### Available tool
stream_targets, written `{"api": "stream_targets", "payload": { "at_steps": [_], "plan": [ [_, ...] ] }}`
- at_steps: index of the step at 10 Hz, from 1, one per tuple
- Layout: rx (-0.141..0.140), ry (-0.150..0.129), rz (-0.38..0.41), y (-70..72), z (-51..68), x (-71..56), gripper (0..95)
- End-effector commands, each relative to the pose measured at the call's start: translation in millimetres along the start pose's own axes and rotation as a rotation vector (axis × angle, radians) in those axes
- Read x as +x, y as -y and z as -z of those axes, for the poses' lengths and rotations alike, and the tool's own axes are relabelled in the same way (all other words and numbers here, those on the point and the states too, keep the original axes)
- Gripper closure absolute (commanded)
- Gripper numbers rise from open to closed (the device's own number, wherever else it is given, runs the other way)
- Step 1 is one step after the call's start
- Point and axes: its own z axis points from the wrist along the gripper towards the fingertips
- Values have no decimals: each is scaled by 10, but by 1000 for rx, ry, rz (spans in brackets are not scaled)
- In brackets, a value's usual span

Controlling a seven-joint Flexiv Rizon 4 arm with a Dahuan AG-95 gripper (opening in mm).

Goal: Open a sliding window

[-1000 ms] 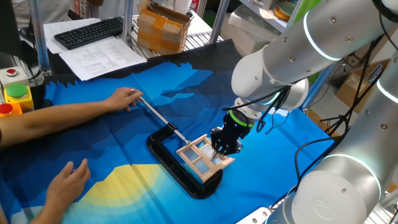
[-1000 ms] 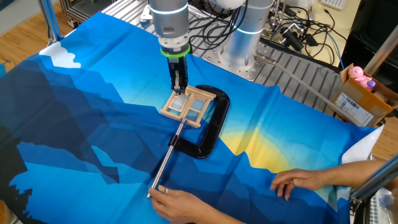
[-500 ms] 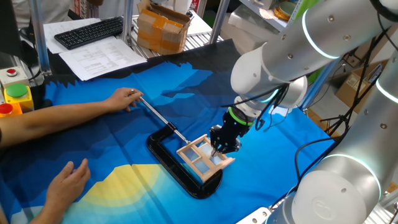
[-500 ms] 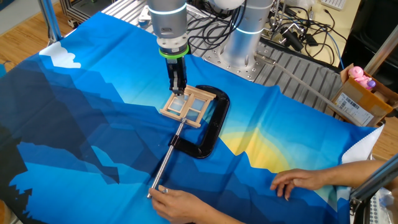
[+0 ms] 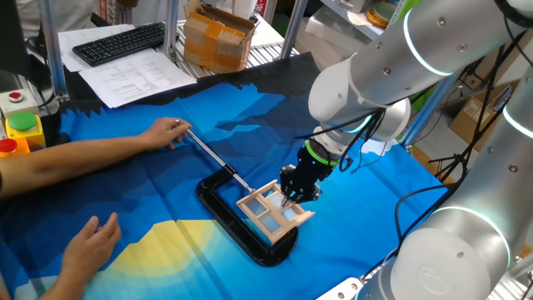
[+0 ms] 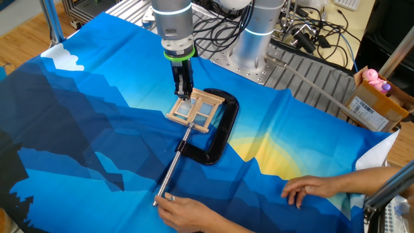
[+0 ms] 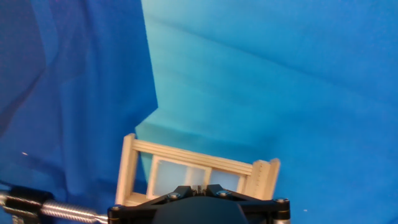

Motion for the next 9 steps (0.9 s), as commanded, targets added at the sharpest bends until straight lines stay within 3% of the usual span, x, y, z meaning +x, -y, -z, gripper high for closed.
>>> {"api": "stream_targets", "payload": {
  "at_steps": [1, 9],
  "plan": [
    [3, 3, -10, -26, -9, 15, 950],
    [12, 14, -3, 21, -53, 44, 950]
  ]
}}
